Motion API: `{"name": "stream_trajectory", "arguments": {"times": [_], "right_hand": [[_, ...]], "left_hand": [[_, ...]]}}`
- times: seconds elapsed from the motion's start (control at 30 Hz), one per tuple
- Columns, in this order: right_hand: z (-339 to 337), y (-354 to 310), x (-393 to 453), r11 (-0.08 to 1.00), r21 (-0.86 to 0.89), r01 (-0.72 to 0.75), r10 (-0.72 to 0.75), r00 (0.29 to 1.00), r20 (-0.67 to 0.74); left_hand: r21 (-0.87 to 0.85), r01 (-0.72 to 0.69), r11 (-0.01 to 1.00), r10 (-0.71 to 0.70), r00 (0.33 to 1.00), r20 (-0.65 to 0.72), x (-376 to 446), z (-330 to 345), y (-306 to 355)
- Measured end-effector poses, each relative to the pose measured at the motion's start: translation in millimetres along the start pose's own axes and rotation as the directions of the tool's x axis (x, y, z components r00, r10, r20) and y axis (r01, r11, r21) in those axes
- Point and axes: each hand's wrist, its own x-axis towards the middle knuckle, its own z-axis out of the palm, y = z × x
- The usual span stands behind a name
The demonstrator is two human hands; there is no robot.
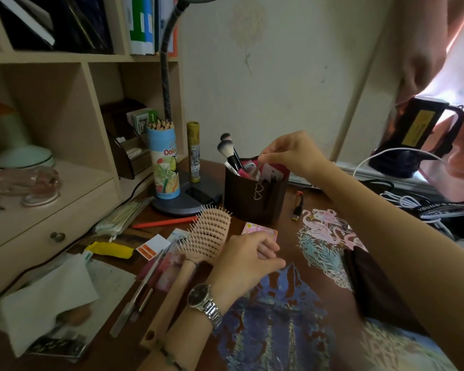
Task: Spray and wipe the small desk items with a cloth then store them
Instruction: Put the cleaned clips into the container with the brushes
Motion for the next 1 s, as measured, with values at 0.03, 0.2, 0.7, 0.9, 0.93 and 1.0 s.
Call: {"name": "stream_trajectory", "arguments": {"times": [0.03,0.2,0.7,0.9,0.93,1.0], "right_hand": [[1,-1,1,1.000,-0.010,0.001,-0.001,1.000,-0.006],[5,-5,8,0.999,-0.053,0.003,-0.004,1.000,-0.017],[4,-5,9,0.991,-0.131,0.029,-0.023,0.999,0.046],[16,5,4,0.991,-0.117,0.067,-0.056,0.994,0.092],[17,7,4,0.992,-0.106,0.066,-0.056,0.994,0.092],[20,9,3,0.992,-0.103,0.066,-0.056,0.994,0.096]], "left_hand": [[-0.009,-0.003,1.000,0.003,1.000,-0.003,0,-1,0],[-0.037,-0.004,0.999,0.002,0.999,-0.034,1,-7,0],[-0.034,0.010,0.999,-0.012,0.999,-0.050,1,-9,1],[-0.029,0.016,0.999,-0.018,0.999,-0.043,1,-12,1],[-0.028,0.017,0.999,-0.018,0.999,-0.044,1,-13,1],[-0.026,0.020,0.999,-0.021,0.999,-0.048,1,-13,1]]}}
